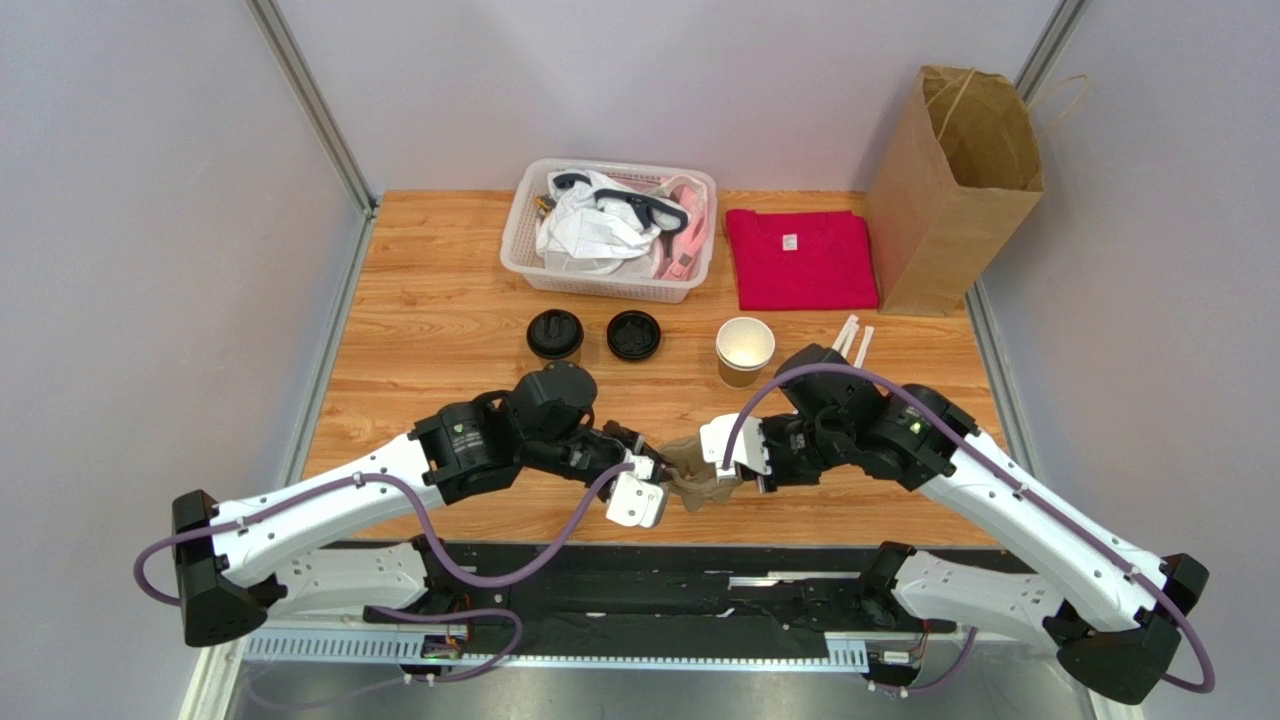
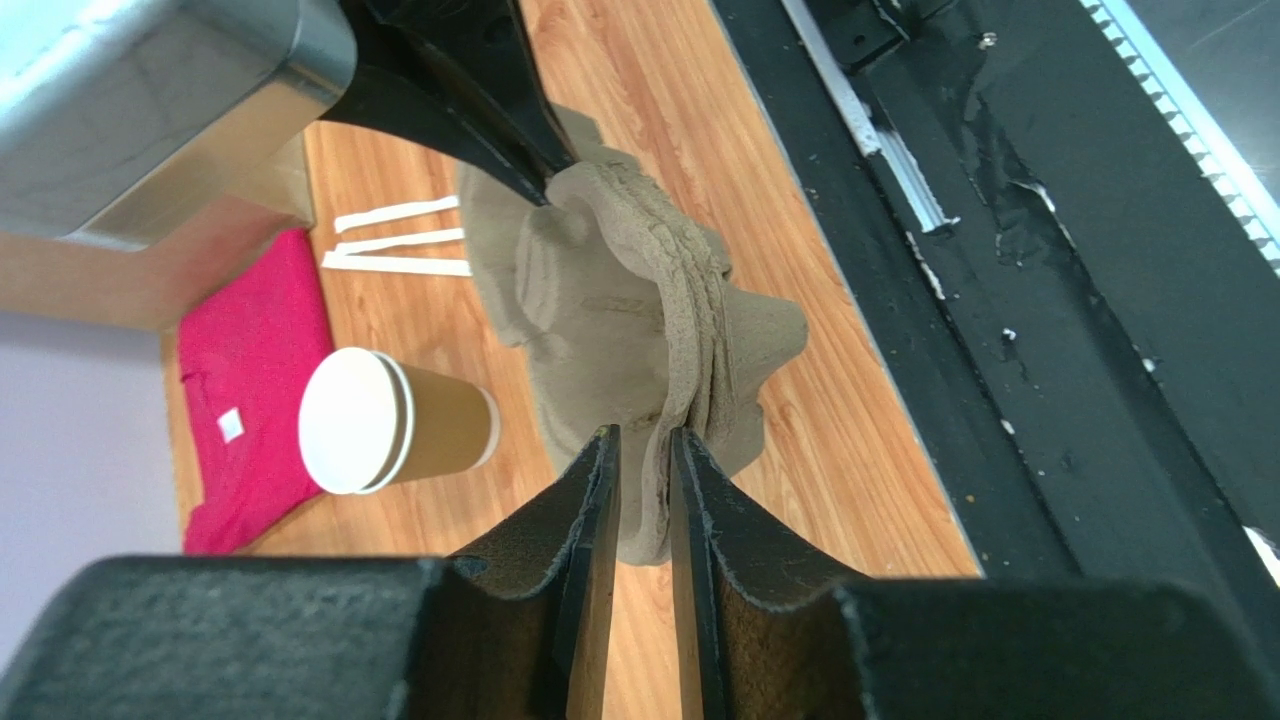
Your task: Pack the takeout coffee
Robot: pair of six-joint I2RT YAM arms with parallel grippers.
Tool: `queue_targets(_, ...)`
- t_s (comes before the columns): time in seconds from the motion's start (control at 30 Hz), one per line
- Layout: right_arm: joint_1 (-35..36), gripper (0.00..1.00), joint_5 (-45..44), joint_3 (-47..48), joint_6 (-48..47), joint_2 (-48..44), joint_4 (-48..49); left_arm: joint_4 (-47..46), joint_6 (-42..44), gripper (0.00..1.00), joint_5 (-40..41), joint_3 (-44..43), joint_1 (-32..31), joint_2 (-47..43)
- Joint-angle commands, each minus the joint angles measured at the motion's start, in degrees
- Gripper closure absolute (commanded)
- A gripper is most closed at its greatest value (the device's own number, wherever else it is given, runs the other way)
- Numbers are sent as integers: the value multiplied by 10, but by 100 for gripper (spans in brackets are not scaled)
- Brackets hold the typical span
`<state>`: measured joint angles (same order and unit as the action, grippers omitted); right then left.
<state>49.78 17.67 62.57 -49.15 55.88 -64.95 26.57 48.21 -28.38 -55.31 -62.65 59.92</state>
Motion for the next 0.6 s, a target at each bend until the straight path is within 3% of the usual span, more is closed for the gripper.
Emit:
queue_targets(0.0,13,100,41,24,12,-6,123,23,10,81,-22,-32,-6,23)
queue_targets(0.17,14,100,32,12,12,-5,145,57,5,100,-32,-40,-8,30)
queue_targets(0.33,15,100,30,-11,7,-6,170,70,-3,100,-2,-31,-9,29)
queue_targets(0.57,14,100,21,-86,-24,-8,246,-5,-26,100,64,57,-6,2)
